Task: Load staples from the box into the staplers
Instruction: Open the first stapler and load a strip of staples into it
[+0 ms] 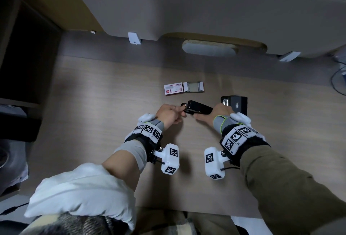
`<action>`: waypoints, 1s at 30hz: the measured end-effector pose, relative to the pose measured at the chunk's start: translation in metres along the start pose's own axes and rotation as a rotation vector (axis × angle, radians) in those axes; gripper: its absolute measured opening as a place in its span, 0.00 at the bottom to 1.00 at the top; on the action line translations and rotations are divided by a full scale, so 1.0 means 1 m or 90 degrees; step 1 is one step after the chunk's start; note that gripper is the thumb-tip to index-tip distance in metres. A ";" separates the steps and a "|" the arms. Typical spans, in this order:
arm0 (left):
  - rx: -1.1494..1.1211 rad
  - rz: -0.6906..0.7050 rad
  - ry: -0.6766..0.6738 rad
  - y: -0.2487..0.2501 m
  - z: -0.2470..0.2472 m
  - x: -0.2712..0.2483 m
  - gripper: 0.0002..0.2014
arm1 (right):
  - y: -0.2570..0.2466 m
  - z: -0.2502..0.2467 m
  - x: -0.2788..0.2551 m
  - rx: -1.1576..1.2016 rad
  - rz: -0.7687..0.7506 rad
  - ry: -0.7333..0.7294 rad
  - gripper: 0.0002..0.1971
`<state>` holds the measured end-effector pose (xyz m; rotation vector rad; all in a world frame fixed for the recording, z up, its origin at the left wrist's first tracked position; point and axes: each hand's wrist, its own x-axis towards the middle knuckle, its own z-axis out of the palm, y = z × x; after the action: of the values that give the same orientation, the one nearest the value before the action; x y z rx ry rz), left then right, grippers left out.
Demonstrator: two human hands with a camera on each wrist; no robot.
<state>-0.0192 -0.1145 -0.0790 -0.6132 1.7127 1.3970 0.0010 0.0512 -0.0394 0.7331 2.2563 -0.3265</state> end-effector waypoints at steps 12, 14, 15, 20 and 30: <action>0.129 0.046 -0.027 0.001 -0.006 -0.004 0.14 | 0.000 0.004 -0.001 0.034 0.025 0.006 0.32; 0.143 0.046 -0.031 0.003 -0.007 -0.007 0.15 | -0.001 0.001 -0.002 0.035 0.031 -0.014 0.33; 0.150 0.045 -0.031 0.005 -0.006 -0.008 0.16 | -0.001 0.000 -0.002 0.034 0.035 -0.022 0.33; 0.154 0.059 0.016 0.005 -0.003 -0.010 0.10 | -0.001 0.004 -0.006 0.035 0.006 -0.015 0.29; 0.099 0.046 -0.002 0.008 -0.009 -0.007 0.15 | -0.005 -0.001 -0.008 0.051 0.052 0.013 0.24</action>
<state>-0.0243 -0.1219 -0.0685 -0.4671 1.8370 1.2978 0.0019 0.0449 -0.0329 0.8711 2.2365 -0.3732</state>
